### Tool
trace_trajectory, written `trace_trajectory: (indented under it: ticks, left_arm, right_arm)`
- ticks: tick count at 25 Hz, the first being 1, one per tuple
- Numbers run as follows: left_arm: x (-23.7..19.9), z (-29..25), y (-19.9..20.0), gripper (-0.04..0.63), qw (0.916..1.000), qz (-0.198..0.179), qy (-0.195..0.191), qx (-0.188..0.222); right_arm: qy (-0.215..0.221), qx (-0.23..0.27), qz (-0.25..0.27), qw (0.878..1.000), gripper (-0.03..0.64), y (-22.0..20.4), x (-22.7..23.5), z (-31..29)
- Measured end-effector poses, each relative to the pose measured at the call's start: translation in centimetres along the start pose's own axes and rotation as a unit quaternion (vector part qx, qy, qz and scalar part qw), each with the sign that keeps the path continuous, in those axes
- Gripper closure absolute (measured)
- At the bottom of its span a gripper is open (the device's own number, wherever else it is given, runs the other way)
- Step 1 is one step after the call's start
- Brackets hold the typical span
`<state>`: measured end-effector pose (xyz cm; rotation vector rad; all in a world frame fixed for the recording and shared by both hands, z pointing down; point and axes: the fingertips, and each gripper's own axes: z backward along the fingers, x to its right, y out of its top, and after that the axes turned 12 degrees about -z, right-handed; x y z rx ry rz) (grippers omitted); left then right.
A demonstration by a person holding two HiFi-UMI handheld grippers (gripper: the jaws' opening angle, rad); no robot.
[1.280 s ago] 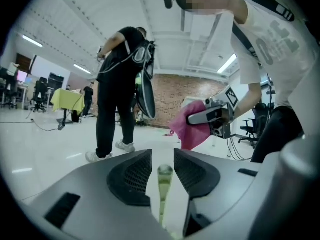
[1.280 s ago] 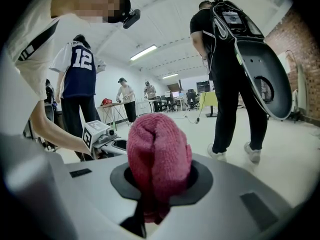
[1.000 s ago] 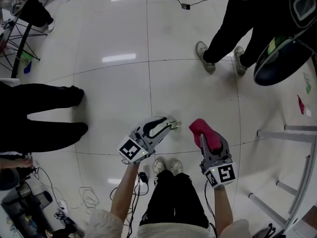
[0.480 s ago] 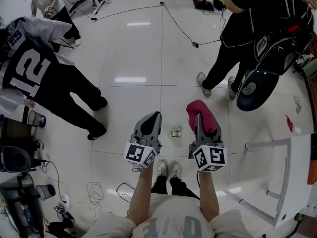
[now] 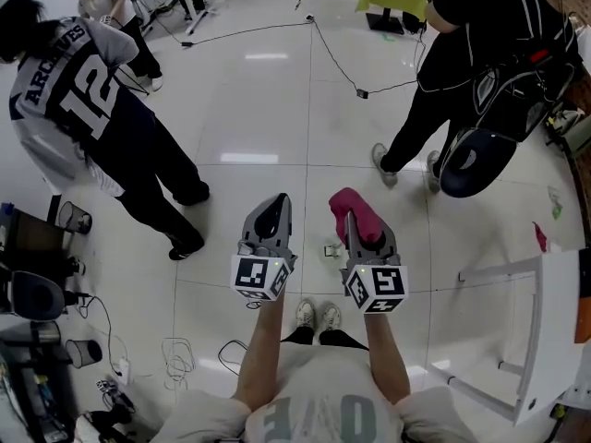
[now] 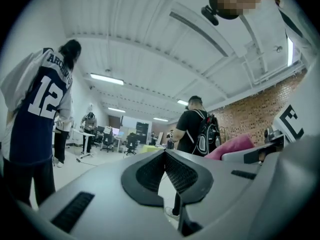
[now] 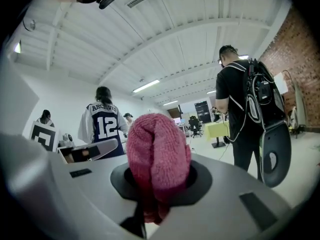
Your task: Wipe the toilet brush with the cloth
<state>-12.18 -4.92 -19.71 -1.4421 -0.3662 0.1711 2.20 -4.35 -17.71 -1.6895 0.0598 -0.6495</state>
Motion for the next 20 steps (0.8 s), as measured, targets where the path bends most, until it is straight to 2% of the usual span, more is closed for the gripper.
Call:
trace_trajectory:
  ticks: [20]
  left_arm:
    - [-0.1,1.5,0.5,0.594,0.9999,-0.013,0.0,-0.003]
  right_arm:
    - [0.016,0.002,0.006,1.0,0.548,0.3,-1.4,0.7]
